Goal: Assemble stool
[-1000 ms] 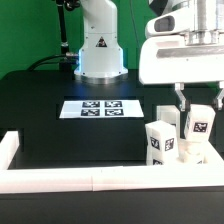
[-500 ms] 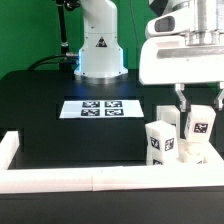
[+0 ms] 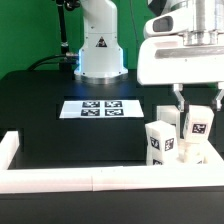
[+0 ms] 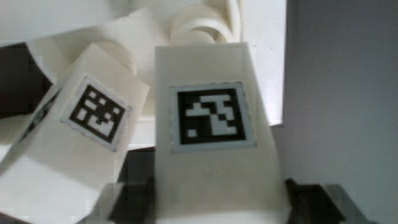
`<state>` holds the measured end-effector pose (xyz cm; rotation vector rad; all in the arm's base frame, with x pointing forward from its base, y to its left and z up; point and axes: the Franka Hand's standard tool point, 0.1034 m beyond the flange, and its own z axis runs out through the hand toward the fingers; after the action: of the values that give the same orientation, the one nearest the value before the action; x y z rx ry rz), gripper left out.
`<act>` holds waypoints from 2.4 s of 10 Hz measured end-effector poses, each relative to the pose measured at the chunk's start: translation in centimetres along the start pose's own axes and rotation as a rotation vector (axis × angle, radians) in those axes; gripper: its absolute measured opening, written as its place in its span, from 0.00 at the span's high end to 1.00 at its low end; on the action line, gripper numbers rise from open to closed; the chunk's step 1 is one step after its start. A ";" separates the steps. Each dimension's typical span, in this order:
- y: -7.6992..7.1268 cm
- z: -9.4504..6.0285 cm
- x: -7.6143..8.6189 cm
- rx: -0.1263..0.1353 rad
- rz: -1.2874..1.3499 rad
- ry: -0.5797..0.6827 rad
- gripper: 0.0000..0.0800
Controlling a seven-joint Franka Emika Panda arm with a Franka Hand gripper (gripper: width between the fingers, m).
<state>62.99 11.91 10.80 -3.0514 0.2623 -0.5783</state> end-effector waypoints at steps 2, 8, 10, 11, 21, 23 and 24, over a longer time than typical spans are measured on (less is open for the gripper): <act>-0.1 0.5 -0.5 -0.004 -0.006 -0.009 0.58; -0.5 1.2 -0.6 0.000 -0.016 0.038 0.58; -0.5 1.2 -0.5 0.003 -0.017 0.053 0.58; -0.4 1.2 -0.5 0.003 -0.020 0.053 0.58; -0.4 1.2 -0.5 0.002 -0.022 0.052 0.19; -0.4 1.2 -0.5 0.002 -0.022 0.051 0.19; -0.6 1.2 -0.5 0.002 -0.020 0.040 0.19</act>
Offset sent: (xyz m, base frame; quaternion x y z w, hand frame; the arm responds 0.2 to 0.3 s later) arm 0.0030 0.0044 -0.0042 -0.0028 0.0047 0.0051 1.0000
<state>63.07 12.61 9.52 -3.0467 0.2330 -0.6407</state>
